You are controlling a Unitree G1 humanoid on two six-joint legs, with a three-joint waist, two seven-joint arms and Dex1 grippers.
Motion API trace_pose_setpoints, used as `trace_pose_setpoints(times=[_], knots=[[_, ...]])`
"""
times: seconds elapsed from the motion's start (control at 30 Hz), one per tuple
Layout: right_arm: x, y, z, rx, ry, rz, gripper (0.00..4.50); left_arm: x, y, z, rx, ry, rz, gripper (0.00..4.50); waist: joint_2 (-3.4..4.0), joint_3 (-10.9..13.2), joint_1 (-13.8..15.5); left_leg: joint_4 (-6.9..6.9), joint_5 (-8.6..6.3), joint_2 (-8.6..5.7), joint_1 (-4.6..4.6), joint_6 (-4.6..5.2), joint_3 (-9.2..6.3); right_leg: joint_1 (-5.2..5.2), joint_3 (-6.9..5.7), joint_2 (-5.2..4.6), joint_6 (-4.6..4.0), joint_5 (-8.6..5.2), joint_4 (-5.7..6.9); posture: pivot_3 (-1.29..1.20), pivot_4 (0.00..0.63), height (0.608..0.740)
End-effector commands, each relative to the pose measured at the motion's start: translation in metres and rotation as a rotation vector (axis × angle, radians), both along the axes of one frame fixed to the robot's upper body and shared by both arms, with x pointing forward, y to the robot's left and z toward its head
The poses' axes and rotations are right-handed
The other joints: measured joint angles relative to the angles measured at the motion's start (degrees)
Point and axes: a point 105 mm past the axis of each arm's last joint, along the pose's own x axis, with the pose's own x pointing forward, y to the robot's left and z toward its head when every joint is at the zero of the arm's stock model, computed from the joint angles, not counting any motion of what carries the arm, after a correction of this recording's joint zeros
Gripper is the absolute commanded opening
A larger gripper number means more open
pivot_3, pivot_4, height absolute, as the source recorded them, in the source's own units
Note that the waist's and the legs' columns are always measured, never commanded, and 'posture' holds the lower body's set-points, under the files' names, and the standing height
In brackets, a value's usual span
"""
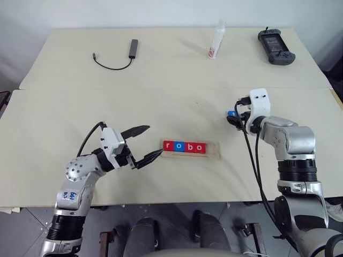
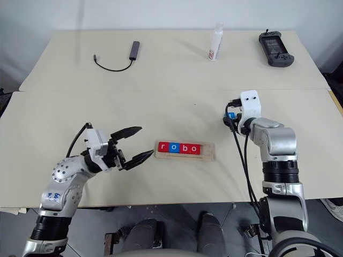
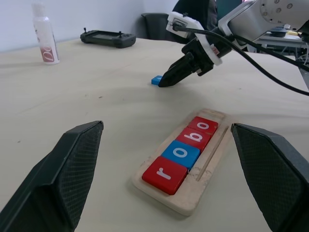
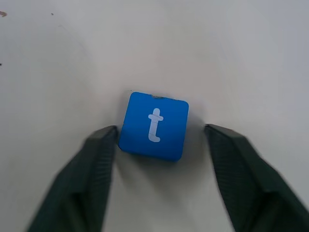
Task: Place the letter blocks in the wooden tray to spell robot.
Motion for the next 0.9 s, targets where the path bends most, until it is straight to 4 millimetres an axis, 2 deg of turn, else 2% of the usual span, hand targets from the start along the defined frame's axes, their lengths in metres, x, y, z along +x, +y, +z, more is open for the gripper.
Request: trace_pose_setpoints(times=[0.03, 0.27, 0.43, 0.53, 0.73, 0.9], knots=[[-0.004, -0.005, 0.0, 0.007, -0.001, -0.019, 1.51, -0.001, -0.002, 0.005, -0.002, -0.032, -0.018, 4.5, 0.0, 0.0, 0.0, 0.0, 0.0, 0.0, 0.0, 0.0, 0.0, 0.0, 0.0, 0.0, 0.0, 0.0, 0.0, 0.0, 0.15, 0.74], [-0.02, -0.012, 0.01, -0.009, -0.032, 0.014, 1.47, 0.0, -0.004, 0.003, -0.001, -0.025, -0.041, 4.5, 0.0, 0.0, 0.1, -0.07, 0.0, 0.0, -0.02, 0.0, -0.01, -0.01, -0.01, 0.0, 0.0, 0.0, -0.06, 0.0, 0.15, 0.74], [-0.047, -0.016, 0.017, 0.01, -0.047, -0.012, 1.47, 0.001, -0.007, 0.002, 0.001, -0.018, -0.082, 4.5, 0.0, 0.0, 0.1, -0.12, 0.0, 0.0, -0.01, 0.0, 0.0, -0.03, -0.01, 0.0, 0.0, 0.0, -0.07, 0.0, 0.15, 0.74], [-0.068, -0.008, 0.015, 0.041, -0.041, -0.012, 1.47, 0.001, -0.01, 0.0, 0.01, -0.011, -0.12, 4.5, 0.0, 0.0, 0.1, -0.11, 0.0, 0.0, -0.02, 0.0, 0.01, -0.04, 0.0, 0.0, 0.0, 0.0, -0.07, 0.0, 0.15, 0.74], [-0.094, 0.006, 0.003, 0.086, -0.002, -0.03, 1.47, -0.001, -0.008, -0.006, 0.056, 0.006, -0.185, 4.5, 0.0, 0.0, 0.0, -0.12, 0.0, 0.01, -0.02, -0.01, 0.0, -0.04, 0.01, 0.02, -0.01, 0.0, -0.07, 0.0, 0.15, 0.74], [-0.1, 0.014, 0.0, 0.109, 0.012, -0.038, 3.2, -0.002, -0.003, -0.008, 0.087, 0.014, -0.206, 4.5, 0.01, 0.0, -0.1, -0.12, 0.0, 0.0, -0.01, -0.01, 0.0, -0.05, 0.03, 0.02, -0.02, -0.01, -0.06, 0.0, 0.15, 0.74]])
